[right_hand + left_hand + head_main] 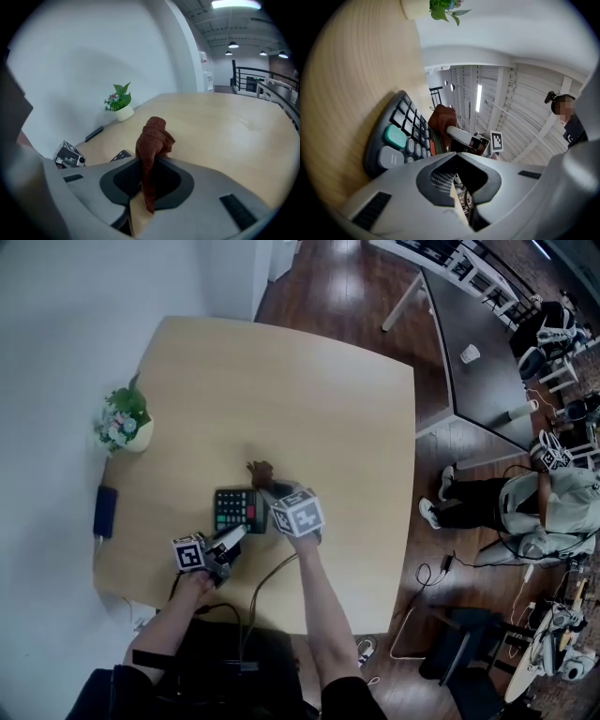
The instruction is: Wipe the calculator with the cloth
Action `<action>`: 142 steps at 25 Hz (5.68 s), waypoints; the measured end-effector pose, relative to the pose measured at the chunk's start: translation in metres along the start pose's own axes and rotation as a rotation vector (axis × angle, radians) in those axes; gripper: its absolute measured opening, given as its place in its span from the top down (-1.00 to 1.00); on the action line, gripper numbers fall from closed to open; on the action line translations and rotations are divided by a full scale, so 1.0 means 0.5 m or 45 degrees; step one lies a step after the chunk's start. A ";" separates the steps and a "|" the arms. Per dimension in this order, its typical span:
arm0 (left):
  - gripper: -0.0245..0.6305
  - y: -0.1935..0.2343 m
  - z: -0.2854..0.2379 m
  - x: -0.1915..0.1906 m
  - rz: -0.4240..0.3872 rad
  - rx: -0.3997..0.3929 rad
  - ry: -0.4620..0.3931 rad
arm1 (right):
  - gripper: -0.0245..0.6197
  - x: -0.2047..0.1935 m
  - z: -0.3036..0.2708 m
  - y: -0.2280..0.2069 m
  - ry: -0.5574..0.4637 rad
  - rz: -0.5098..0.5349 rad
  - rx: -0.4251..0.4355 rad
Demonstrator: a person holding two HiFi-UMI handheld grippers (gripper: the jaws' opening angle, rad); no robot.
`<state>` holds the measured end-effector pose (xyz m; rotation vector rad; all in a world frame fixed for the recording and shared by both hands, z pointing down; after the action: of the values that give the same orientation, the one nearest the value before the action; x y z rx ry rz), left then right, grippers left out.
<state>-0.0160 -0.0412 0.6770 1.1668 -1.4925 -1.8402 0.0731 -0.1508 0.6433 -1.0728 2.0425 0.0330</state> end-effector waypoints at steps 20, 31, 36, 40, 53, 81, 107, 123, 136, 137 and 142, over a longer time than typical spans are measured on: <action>0.92 0.006 0.059 0.011 0.291 0.049 -0.566 | 0.72 -0.003 0.064 -0.041 -0.150 -0.151 -0.070; 0.93 0.030 0.112 0.110 0.225 -0.058 -0.784 | 0.72 -0.064 -0.036 -0.013 -0.010 -0.446 0.077; 0.93 0.056 0.106 0.194 0.288 -0.085 -0.732 | 0.73 -0.162 0.057 0.026 -0.383 -1.030 -0.057; 0.94 0.051 0.087 0.237 0.232 -0.063 -0.664 | 0.72 -0.239 0.079 0.051 -0.461 -1.186 -0.118; 0.93 0.086 0.130 0.247 0.224 -0.033 -0.876 | 0.73 -0.250 0.051 0.127 -0.401 -1.206 -0.031; 0.92 -0.068 0.096 -0.079 -0.579 -0.092 0.374 | 0.72 -0.294 0.078 0.189 -0.202 -1.128 0.129; 0.92 -0.070 0.089 -0.088 -0.627 -0.017 0.389 | 0.72 -0.266 0.093 0.196 -0.384 -1.230 0.104; 0.92 -0.064 0.116 -0.059 0.198 -0.040 -0.427 | 0.72 -0.008 -0.110 -0.011 0.237 0.055 0.169; 0.92 0.037 0.247 0.178 0.203 0.063 -0.969 | 0.73 -0.160 -0.014 0.077 -0.012 -0.763 0.203; 0.92 0.045 0.250 0.205 0.174 0.073 -0.973 | 0.73 -0.173 -0.009 0.093 -0.047 -0.830 0.205; 0.92 0.050 0.226 0.277 0.044 0.105 -0.699 | 0.73 -0.202 0.023 0.128 -0.215 -0.913 0.138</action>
<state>-0.1860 -0.1001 0.6621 0.6847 -1.8749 -2.2040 0.0671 -0.0372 0.6820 -1.6089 1.4018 -0.3373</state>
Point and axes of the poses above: the fingertips, and each gripper's own axes: z backward along the fingers, y to its left, x out of its top, the point moved 3 cm from there along z, backward along the fingers
